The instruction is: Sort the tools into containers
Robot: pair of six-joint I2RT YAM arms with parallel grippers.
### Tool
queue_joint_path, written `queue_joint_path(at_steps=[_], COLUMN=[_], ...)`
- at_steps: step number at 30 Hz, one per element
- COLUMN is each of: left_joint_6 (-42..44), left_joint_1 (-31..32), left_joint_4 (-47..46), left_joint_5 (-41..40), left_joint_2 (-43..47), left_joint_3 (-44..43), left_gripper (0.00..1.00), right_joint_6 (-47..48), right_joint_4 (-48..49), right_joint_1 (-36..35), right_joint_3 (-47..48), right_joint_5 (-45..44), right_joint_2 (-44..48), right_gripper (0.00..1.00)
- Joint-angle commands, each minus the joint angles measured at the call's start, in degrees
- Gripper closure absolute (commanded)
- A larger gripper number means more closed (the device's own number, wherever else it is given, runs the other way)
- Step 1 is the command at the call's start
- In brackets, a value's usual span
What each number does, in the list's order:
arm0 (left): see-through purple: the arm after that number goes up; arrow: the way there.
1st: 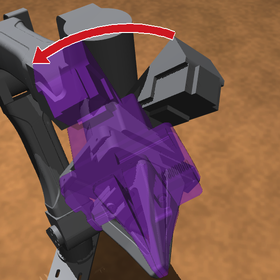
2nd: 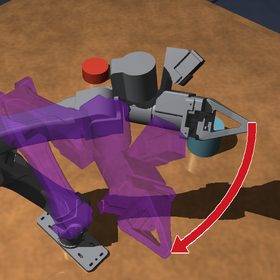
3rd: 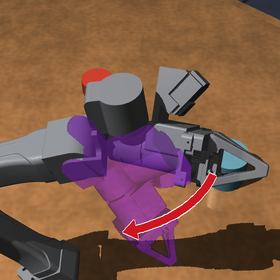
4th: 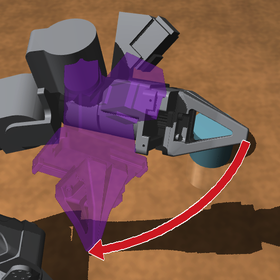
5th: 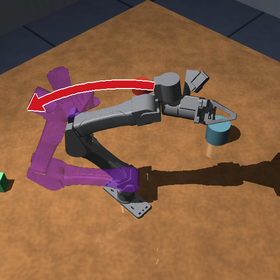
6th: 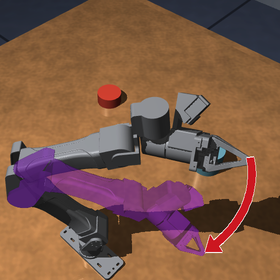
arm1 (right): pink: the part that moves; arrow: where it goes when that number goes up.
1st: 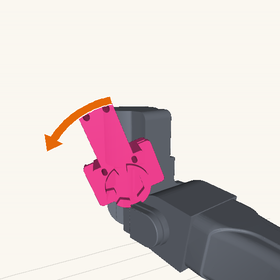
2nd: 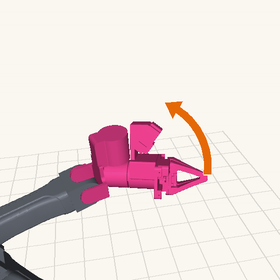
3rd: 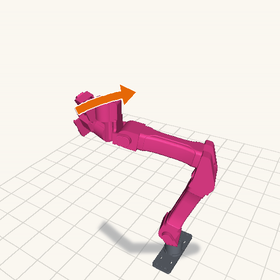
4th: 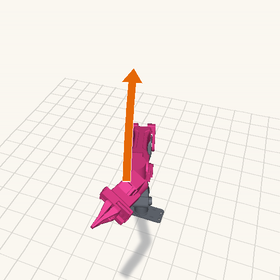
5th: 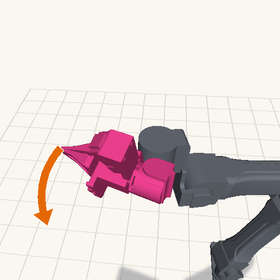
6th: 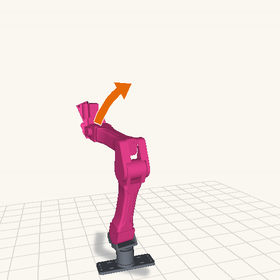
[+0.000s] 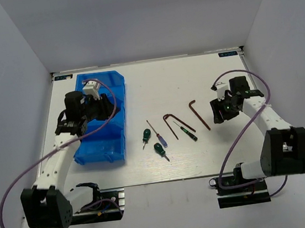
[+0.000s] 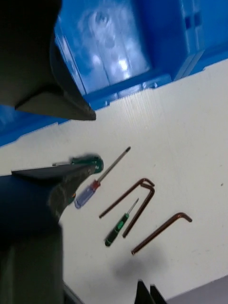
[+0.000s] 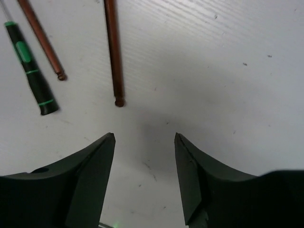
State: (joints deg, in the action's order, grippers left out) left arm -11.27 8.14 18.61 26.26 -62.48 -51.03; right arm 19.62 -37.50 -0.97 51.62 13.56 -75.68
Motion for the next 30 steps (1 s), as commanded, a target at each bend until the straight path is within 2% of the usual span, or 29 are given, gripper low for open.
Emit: queue_joint_path(at_steps=[1, 5, 11, 20, 26, 30], left_joint_6=[1.0, 2.2, 2.7, 1.7, 1.7, 1.7], left_joint_1=[1.3, 5.1, 8.1, 10.9, 11.5, 12.0], left_joint_4=[0.6, 2.5, 3.6, 6.5, 8.2, 8.2], left_joint_5=[4.8, 4.8, 1.6, -1.4, -3.4, -4.0], left_joint_2=[-6.2, -10.0, -10.2, -7.8, -6.7, -5.5], left_joint_3=[-4.2, -6.8, -7.3, -8.6, -9.1, -8.6], left_gripper=[0.45, 0.36, 0.36, 0.36, 0.36, 0.36], right_joint_6=[0.9, 0.8, 0.0, -1.6, -2.6, -2.7], right_joint_4=[5.1, 8.4, 10.3, 12.4, 13.4, 15.3], right_joint_1=[0.0, -0.9, -5.3, -10.4, -13.0, -15.5], right_joint_3=[3.3, 5.9, 10.9, 15.7, 14.0, 10.6], right_joint_5=[-2.5, 0.6, 0.2, -2.2, -5.1, -9.6], right_joint_2=[-5.9, -11.4, -20.8, -28.1, -29.3, -29.4], right_gripper=[0.40, 0.40, 0.38, 0.38, 0.41, 0.48])
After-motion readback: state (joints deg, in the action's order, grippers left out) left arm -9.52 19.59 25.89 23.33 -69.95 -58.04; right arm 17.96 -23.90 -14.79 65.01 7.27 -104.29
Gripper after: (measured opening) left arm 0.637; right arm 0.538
